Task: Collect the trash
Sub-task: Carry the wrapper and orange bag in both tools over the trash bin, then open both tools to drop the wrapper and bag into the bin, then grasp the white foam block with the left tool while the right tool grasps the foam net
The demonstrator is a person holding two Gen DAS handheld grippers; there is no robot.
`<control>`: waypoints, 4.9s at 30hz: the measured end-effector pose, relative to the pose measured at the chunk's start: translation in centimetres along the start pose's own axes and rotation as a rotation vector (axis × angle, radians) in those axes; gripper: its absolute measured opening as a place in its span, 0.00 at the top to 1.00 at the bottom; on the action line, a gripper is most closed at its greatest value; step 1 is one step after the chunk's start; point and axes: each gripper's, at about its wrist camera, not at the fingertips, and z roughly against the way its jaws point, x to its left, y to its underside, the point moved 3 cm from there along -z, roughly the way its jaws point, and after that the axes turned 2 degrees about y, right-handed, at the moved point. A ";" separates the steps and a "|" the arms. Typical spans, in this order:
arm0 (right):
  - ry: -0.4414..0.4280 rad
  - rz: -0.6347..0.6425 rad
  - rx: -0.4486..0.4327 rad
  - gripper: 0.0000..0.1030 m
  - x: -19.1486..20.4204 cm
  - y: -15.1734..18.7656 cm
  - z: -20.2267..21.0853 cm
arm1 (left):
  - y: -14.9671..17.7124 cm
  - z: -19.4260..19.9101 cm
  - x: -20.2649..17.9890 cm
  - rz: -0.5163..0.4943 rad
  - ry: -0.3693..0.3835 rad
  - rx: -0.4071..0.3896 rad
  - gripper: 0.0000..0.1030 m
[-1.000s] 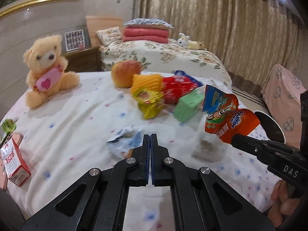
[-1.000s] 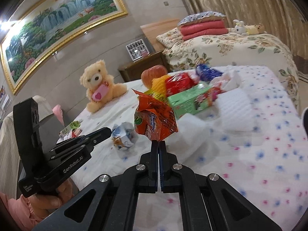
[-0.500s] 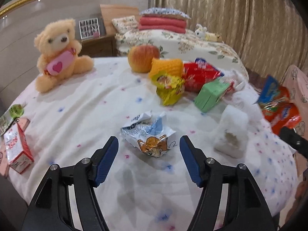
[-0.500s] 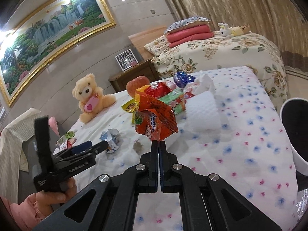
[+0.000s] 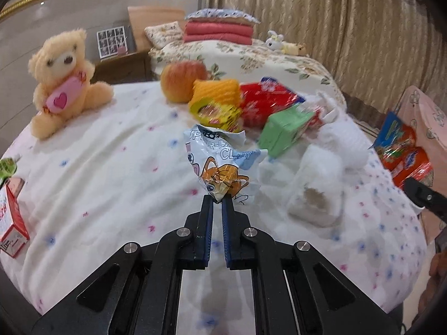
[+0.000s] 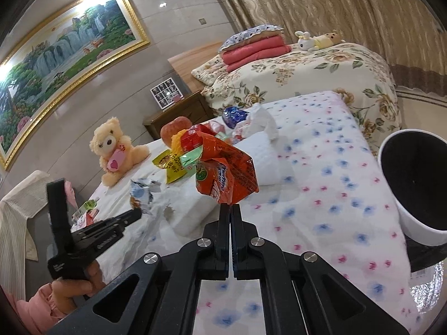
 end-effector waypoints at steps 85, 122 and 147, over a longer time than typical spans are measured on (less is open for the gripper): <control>0.359 -0.301 0.007 0.92 -23.1 -2.0 6.7 | -2.2 -5.7 -33.4 -0.389 0.440 0.159 0.63; 0.091 -0.101 0.084 0.26 -6.5 -0.8 -0.6 | 0.6 0.4 -8.4 -0.001 0.099 0.048 0.31; 0.026 -0.034 0.155 0.29 -3.0 -3.0 -7.5 | 0.1 -3.0 -6.5 0.008 0.146 0.128 0.38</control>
